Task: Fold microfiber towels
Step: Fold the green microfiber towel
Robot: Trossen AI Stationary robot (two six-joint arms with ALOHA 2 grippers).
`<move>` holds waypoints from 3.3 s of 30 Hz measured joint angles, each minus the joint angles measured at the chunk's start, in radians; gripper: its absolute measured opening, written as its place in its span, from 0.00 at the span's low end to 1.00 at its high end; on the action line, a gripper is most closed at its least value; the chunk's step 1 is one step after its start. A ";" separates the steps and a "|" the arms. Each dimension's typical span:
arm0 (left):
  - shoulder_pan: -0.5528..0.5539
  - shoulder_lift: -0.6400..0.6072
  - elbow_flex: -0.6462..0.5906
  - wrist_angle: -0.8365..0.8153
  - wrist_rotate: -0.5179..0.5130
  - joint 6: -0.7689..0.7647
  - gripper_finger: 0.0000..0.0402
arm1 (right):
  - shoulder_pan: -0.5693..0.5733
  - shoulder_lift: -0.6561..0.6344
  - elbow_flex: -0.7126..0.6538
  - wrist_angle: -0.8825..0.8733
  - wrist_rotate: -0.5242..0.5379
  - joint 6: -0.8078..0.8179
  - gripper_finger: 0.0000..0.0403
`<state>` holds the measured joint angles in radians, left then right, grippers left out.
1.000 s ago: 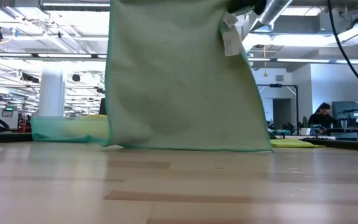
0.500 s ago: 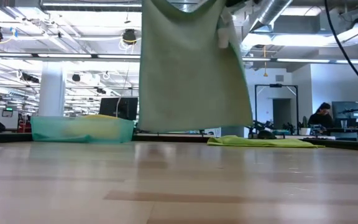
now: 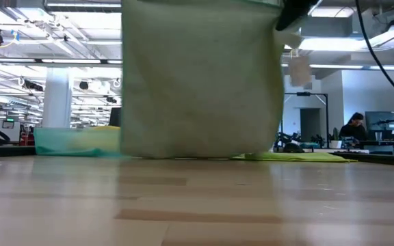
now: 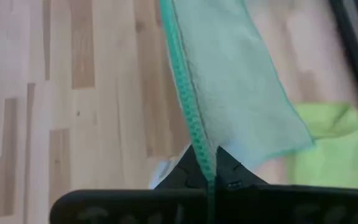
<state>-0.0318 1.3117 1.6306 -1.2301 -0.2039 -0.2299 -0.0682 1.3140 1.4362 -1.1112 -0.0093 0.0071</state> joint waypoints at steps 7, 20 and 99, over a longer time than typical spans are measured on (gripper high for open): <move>-0.148 0.018 0.000 -0.010 0.016 -0.167 0.00 | 0.147 0.000 -0.134 0.063 -0.023 0.153 0.01; -0.396 0.232 0.000 -0.027 0.059 -0.389 0.00 | 0.376 0.017 -0.282 0.277 -0.077 0.365 0.01; -0.377 0.292 -0.523 0.235 -0.066 -1.053 0.00 | -0.021 0.328 -0.377 0.462 -0.166 -0.139 0.04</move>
<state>-0.4088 1.6035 1.1076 -0.9953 -0.2695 -1.2830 -0.0894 1.6419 1.0595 -0.6490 -0.1750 -0.1318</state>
